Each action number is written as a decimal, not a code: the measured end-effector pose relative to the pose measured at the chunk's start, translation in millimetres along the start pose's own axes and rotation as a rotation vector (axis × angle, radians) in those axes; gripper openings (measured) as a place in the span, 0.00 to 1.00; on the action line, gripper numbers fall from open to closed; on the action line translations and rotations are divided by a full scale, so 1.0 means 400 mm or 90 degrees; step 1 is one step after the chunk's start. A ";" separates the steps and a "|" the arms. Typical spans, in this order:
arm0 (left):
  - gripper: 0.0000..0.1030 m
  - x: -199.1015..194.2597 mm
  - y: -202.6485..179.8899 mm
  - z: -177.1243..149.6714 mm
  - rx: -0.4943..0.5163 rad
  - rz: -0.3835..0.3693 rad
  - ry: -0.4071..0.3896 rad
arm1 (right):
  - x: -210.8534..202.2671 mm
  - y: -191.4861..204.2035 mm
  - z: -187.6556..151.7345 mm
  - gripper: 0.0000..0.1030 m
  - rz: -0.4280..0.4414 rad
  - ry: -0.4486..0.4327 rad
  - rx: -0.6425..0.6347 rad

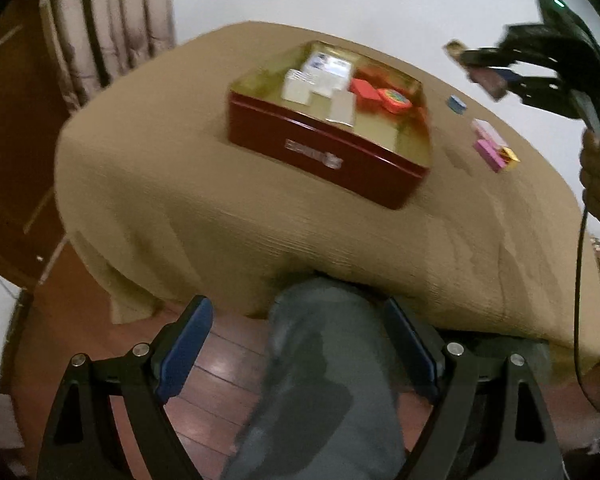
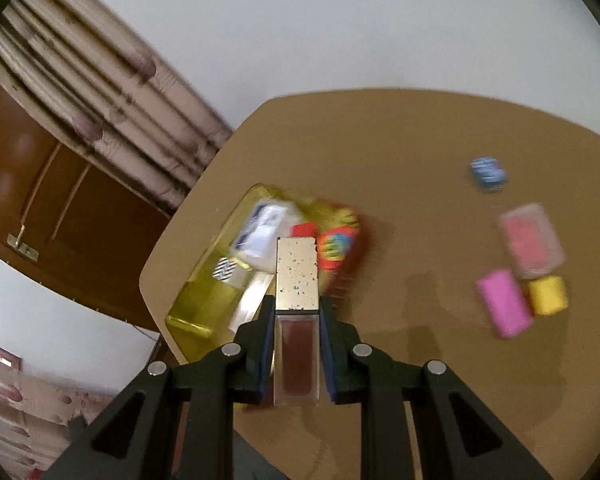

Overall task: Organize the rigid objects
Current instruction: 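Lower the lip gloss into the tin and open the right gripper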

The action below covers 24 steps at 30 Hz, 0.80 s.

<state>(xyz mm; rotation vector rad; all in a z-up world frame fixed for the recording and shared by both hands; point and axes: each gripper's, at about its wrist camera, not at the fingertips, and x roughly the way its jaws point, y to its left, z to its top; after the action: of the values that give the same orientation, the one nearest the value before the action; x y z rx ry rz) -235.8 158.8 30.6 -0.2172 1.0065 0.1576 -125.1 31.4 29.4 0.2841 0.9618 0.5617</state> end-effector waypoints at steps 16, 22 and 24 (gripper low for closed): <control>0.82 0.023 0.047 -0.002 -0.031 -0.048 0.026 | 0.284 0.110 0.030 0.20 -0.137 0.065 0.019; 0.82 0.035 0.048 -0.005 -0.033 -0.053 0.044 | 0.291 0.100 0.012 0.21 -0.152 0.068 0.038; 0.82 0.032 0.043 -0.006 -0.030 -0.045 0.035 | 0.259 0.101 0.010 0.21 -0.133 0.041 0.034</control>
<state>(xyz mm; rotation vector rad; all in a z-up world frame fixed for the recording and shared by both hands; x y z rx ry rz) -234.8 175.3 16.5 -0.3007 1.0487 0.1114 -88.6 123.3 -21.2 0.2111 1.0563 0.3564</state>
